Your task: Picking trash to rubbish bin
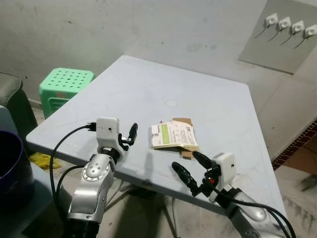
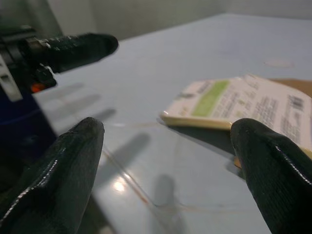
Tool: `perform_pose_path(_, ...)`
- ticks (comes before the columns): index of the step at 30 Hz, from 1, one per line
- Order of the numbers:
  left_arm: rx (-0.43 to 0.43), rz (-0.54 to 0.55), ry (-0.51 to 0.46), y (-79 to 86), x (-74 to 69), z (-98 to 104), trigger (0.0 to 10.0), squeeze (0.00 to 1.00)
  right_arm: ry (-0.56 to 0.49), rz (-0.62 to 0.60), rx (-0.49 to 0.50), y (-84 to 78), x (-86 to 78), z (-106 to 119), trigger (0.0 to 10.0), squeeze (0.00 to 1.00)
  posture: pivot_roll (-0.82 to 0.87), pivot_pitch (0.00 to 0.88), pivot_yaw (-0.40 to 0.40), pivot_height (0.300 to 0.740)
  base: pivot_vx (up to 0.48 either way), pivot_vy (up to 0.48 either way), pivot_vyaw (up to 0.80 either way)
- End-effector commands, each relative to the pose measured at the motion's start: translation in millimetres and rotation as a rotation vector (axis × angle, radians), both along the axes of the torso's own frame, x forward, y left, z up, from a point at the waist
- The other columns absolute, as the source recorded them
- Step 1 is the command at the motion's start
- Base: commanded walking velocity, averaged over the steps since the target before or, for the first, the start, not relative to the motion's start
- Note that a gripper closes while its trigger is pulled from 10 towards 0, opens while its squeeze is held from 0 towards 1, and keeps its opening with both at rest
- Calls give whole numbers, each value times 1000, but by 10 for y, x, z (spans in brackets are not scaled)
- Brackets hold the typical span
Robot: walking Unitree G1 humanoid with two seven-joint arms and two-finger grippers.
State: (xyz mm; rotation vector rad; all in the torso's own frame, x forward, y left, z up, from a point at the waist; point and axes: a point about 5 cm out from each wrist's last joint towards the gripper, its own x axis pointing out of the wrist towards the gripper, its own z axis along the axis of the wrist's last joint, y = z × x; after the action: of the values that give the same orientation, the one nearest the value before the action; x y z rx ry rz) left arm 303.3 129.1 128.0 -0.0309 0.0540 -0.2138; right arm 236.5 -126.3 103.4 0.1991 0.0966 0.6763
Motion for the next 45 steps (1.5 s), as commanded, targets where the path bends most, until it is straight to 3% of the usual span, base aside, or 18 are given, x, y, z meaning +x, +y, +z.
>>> perform_pose_path(1, 22, -43, -42, -67, -1, 83, 10000, 0, -10, 30, 29, 13, 40, 98, 10000, 0, -1, 0, -139, 740, 0, 0, 0)
perform_pose_path(12, 79, -148, -83, -217, -1, 137, 10000, 0, 69, 110, 167, 247, 190, 153, 10000, 0, 1, 0, -158, 740, 0, 0, 0)
perform_pose_path(17, 92, -194, -90, -266, 8, 148, 10000, 0, 115, 106, 225, 351, 237, 138, 10000, 0, -1, 0, -153, 740, 0, 0, 0)
perform_pose_path(24, 134, -294, -71, -402, -86, 34, 10000, 0, 185, 54, 316, 417, 339, 113, 10000, 0, -16, 6, -144, 740, 0, 0, 0)
perform_pose_path(37, 122, -286, -94, -356, -54, 106, 10000, 0, 320, -32, 376, 412, 358, -164, 10000, 0, -22, 28, -131, 740, 0, 0, 0)
perform_pose_path(45, 106, -259, -101, -201, -126, 116, 10000, 0, 350, -78, 380, 372, 373, -301, 10000, 0, -12, 31, -135, 740, 0, 0, 0)
